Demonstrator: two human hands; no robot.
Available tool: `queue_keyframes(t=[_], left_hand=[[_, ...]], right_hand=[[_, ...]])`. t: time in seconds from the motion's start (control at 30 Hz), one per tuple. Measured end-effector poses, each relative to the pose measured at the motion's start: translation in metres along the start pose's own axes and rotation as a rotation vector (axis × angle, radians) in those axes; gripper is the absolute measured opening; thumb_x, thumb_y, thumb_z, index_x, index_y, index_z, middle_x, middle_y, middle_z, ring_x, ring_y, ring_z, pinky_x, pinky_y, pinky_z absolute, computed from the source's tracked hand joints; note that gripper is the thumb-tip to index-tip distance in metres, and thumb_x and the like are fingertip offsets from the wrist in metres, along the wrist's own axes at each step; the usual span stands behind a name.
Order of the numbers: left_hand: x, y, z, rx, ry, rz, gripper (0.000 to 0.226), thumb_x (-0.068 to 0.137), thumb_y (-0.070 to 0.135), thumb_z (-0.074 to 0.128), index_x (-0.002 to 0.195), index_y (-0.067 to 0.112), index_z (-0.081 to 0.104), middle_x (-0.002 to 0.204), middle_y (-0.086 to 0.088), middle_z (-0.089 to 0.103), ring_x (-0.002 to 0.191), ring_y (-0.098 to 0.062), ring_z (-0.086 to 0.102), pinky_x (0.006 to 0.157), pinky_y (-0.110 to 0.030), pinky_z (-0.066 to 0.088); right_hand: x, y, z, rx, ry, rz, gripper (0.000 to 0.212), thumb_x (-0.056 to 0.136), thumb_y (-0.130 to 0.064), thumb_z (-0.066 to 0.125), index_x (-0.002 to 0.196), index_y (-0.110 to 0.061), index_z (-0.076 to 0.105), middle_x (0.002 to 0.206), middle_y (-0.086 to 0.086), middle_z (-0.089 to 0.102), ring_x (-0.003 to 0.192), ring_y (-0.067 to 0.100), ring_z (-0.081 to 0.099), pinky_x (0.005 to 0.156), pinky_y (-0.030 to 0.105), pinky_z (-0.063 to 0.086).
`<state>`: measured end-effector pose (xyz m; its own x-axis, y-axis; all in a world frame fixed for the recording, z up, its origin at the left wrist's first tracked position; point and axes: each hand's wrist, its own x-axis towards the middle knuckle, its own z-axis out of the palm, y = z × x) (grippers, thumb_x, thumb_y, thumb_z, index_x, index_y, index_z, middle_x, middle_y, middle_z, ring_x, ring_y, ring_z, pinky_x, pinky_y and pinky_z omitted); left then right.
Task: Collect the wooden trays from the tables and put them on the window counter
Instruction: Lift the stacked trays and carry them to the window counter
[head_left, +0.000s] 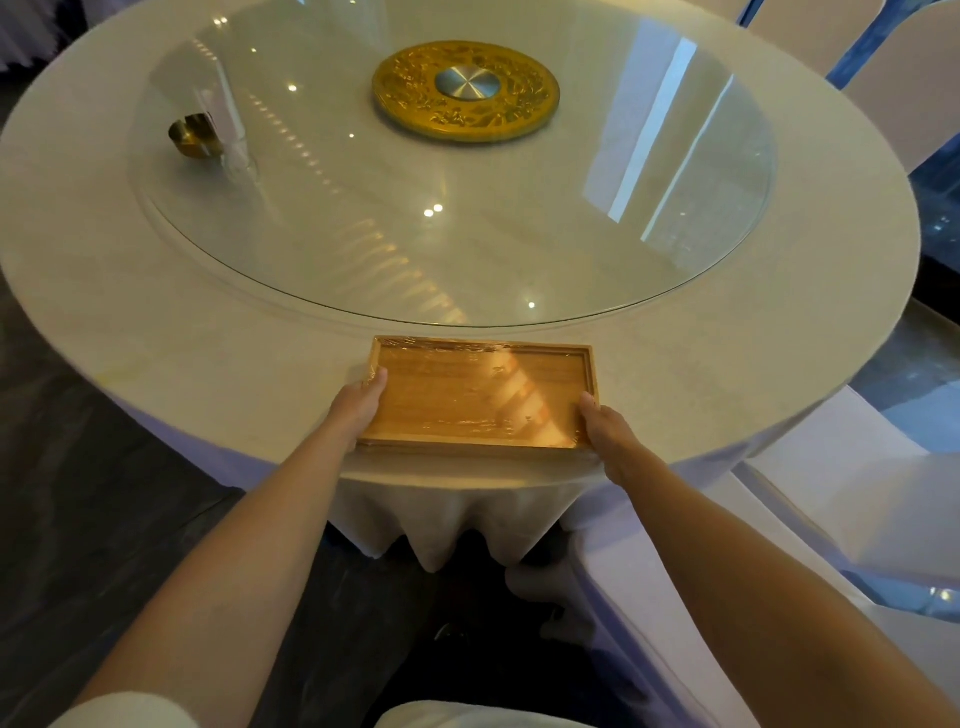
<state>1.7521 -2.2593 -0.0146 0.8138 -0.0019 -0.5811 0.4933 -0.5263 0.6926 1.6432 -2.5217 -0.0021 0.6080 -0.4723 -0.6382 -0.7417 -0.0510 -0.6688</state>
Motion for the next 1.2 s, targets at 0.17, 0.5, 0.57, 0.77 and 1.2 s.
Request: queue_keyframes(t=[0.17, 0.5, 0.57, 0.77, 1.2], left_hand=[[-0.001, -0.001, 0.001, 0.003, 0.024, -0.008, 0.061, 0.096, 0.046, 0.03, 0.137, 0.001, 0.039, 0.139, -0.018, 0.045, 0.127, -0.035, 0.042, 0.103, -0.042, 0.035], [-0.002, 0.033, -0.009, 0.007, -0.031, 0.109, 0.06, 0.095, 0.047, 0.032, 0.134, 0.002, 0.043, 0.135, -0.017, 0.049, 0.123, -0.036, 0.047, 0.099, -0.044, 0.039], [-0.003, 0.042, -0.007, 0.058, -0.053, 0.146, 0.062, 0.095, 0.047, 0.032, 0.132, 0.0, 0.045, 0.134, -0.019, 0.051, 0.121, -0.036, 0.048, 0.1, -0.043, 0.04], [-0.018, 0.071, 0.023, 0.131, -0.15, 0.211, 0.062, 0.094, 0.047, 0.035, 0.125, -0.003, 0.053, 0.129, -0.021, 0.056, 0.118, -0.035, 0.052, 0.099, -0.041, 0.04], [-0.121, 0.179, 0.135, 0.28, -0.323, 0.524, 0.062, 0.093, 0.048, 0.037, 0.122, -0.005, 0.054, 0.113, -0.019, 0.059, 0.102, -0.033, 0.056, 0.086, -0.038, 0.043]], right_hand=[[0.001, 0.001, 0.003, 0.076, -0.021, 0.019, 0.058, 0.095, -0.043, 0.032, 0.133, 0.001, 0.042, 0.133, 0.021, 0.049, 0.119, 0.034, 0.049, 0.105, 0.045, 0.039], [-0.013, -0.011, -0.013, 0.204, 0.026, -0.027, 0.055, 0.095, -0.041, 0.037, 0.129, 0.002, 0.04, 0.115, 0.018, 0.053, 0.102, 0.028, 0.052, 0.086, 0.038, 0.046], [-0.016, -0.011, -0.021, 0.211, 0.056, -0.026, 0.056, 0.095, -0.042, 0.037, 0.13, 0.002, 0.04, 0.118, 0.018, 0.053, 0.102, 0.028, 0.052, 0.089, 0.039, 0.044], [-0.032, 0.002, -0.057, 0.226, 0.219, -0.001, 0.057, 0.093, -0.043, 0.039, 0.127, 0.002, 0.044, 0.103, 0.012, 0.051, 0.094, 0.025, 0.049, 0.083, 0.039, 0.041], [-0.137, 0.049, -0.198, 0.421, 0.544, -0.051, 0.05, 0.095, -0.037, 0.038, 0.12, 0.004, 0.051, 0.104, 0.016, 0.054, 0.092, 0.024, 0.049, 0.077, 0.033, 0.037]])
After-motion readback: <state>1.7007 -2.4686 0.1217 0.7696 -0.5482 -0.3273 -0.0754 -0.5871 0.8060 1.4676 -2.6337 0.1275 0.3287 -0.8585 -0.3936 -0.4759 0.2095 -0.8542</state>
